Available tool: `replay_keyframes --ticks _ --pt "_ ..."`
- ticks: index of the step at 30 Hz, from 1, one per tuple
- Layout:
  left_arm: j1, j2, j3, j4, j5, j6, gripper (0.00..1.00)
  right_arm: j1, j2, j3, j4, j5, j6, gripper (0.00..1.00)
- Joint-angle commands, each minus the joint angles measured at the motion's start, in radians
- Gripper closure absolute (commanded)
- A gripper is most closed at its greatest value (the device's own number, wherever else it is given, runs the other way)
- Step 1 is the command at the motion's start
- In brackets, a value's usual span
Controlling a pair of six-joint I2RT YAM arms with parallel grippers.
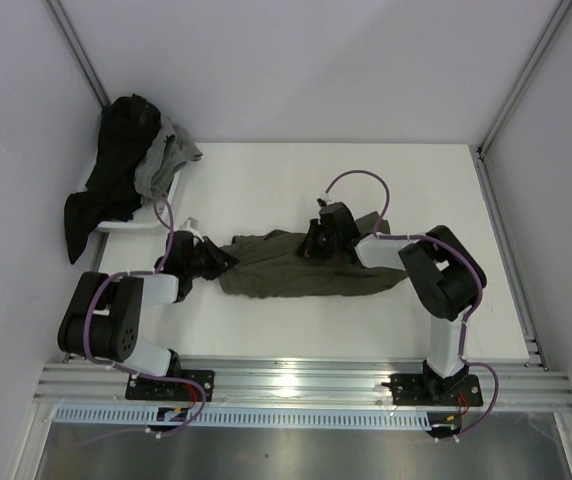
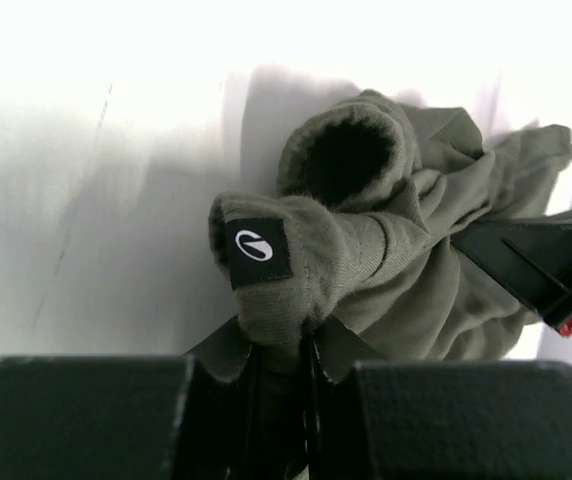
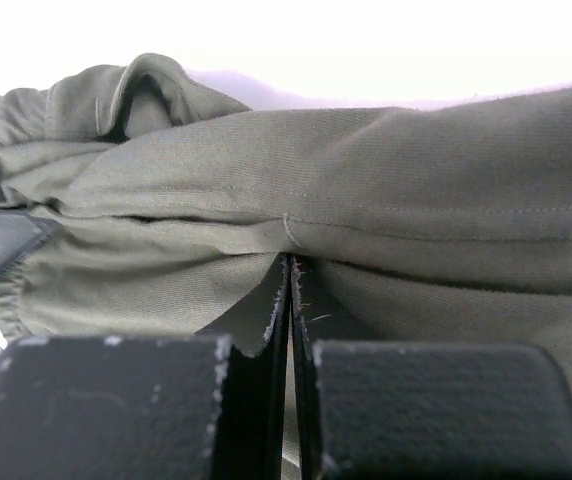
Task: Fold and stack the shorts
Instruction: Fold the shorts
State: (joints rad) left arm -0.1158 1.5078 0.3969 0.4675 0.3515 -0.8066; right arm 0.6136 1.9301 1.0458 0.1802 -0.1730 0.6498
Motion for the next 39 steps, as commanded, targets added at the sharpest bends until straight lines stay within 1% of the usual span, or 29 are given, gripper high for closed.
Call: replay_keyframes --ticks 1,4,5,7,8,9,10,11,12,13,15,16,19,21,25,29,30,36,37,39 --pt "-0.010 -0.086 0.107 -0.295 -0.139 0.108 1.00 0.015 -0.003 0.025 -0.041 0.055 -0.044 1.00" --pt "-0.018 -0.109 0.166 -0.426 -0.187 0.142 1.00 0.038 -0.005 0.036 -0.053 0.079 -0.053 1.00" --pt "-0.018 -0.124 0.181 -0.511 -0.225 0.148 1.00 0.046 -0.003 0.040 -0.059 0.099 -0.053 1.00" --pt "-0.019 -0.139 0.236 -0.582 -0.262 0.170 1.00 0.080 0.006 0.052 -0.062 0.119 -0.039 1.00" --pt "-0.019 -0.147 0.265 -0.614 -0.276 0.178 1.00 0.096 0.010 0.059 -0.074 0.160 -0.033 1.00" --pt "-0.019 -0.159 0.299 -0.689 -0.305 0.184 1.00 0.113 0.016 0.074 -0.084 0.188 -0.024 1.00" --pt "-0.019 -0.167 0.316 -0.728 -0.318 0.193 1.00 0.148 0.029 0.077 -0.084 0.245 -0.007 1.00" --pt "-0.019 -0.175 0.330 -0.759 -0.324 0.195 1.00 0.164 0.036 0.083 -0.074 0.256 -0.001 1.00" --pt "-0.019 -0.193 0.379 -0.835 -0.350 0.188 1.00 0.176 0.046 0.091 -0.068 0.262 0.007 1.00" --pt "-0.021 -0.204 0.396 -0.868 -0.383 0.175 1.00 0.187 0.056 0.114 -0.067 0.267 0.010 1.00" --pt "-0.022 -0.228 0.436 -0.917 -0.405 0.165 1.00 0.204 0.085 0.149 -0.084 0.267 0.013 1.00" --pt "-0.024 -0.248 0.447 -0.970 -0.436 0.150 1.00 0.206 0.090 0.175 -0.087 0.262 0.011 1.00" --pt "-0.025 -0.276 0.485 -1.041 -0.453 0.144 1.00 0.207 0.069 0.207 -0.093 0.253 -0.007 1.00" --pt "-0.027 -0.284 0.513 -1.064 -0.438 0.144 1.00 0.209 0.057 0.230 -0.116 0.253 -0.024 1.00" --pt "-0.044 -0.294 0.568 -1.125 -0.437 0.142 1.00 0.225 0.076 0.296 -0.165 0.234 -0.035 1.00" --pt "-0.079 -0.302 0.637 -1.190 -0.544 0.153 1.00 0.226 0.075 0.329 -0.174 0.187 -0.039 0.99" --pt "-0.081 -0.302 0.640 -1.192 -0.549 0.161 1.00 0.221 0.055 0.336 -0.174 0.150 -0.051 0.98" --pt "-0.081 -0.271 0.668 -1.218 -0.583 0.190 1.00 0.219 -0.002 0.391 -0.379 0.070 -0.090 0.98" --pt "-0.081 -0.267 0.675 -1.218 -0.586 0.190 1.00 0.218 -0.016 0.392 -0.430 0.050 -0.091 0.98" --pt "-0.081 -0.264 0.675 -1.216 -0.594 0.192 1.00 0.219 -0.034 0.379 -0.468 0.038 -0.093 0.98"
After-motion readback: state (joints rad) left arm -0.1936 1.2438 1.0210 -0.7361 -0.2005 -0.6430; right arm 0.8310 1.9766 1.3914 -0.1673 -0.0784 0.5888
